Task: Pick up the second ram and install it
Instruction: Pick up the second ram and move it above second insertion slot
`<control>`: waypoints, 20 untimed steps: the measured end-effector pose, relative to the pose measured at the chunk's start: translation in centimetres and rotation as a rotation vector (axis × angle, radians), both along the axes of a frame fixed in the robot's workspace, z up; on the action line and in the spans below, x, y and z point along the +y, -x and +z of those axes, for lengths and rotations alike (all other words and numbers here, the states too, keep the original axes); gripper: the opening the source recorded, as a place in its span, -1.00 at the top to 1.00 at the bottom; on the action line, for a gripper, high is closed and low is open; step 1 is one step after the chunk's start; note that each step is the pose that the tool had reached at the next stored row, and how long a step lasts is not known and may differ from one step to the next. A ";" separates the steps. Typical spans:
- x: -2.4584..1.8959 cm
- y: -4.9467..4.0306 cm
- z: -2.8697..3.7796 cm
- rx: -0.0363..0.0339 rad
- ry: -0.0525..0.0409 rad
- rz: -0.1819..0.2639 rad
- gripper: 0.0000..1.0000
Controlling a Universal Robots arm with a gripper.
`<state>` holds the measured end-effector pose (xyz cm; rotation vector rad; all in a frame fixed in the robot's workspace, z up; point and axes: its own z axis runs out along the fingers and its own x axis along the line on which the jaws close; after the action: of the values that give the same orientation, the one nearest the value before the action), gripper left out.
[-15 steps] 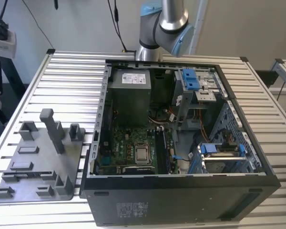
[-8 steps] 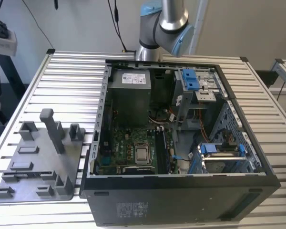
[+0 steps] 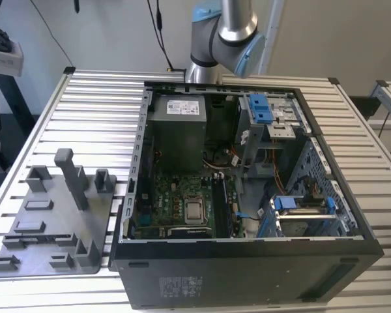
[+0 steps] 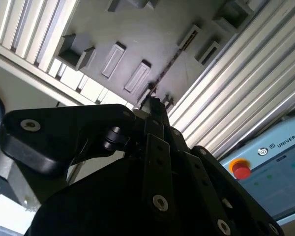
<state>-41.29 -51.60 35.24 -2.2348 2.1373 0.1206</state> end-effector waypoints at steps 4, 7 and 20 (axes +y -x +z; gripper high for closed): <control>0.00 0.00 0.00 -0.0001 0.0000 0.000 0.65; 0.00 0.00 0.00 -0.0001 0.0000 0.000 0.40; 0.00 0.00 -0.47 -0.0003 0.0037 0.001 0.04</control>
<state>-41.29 -51.60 34.77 -2.2376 2.1382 0.1165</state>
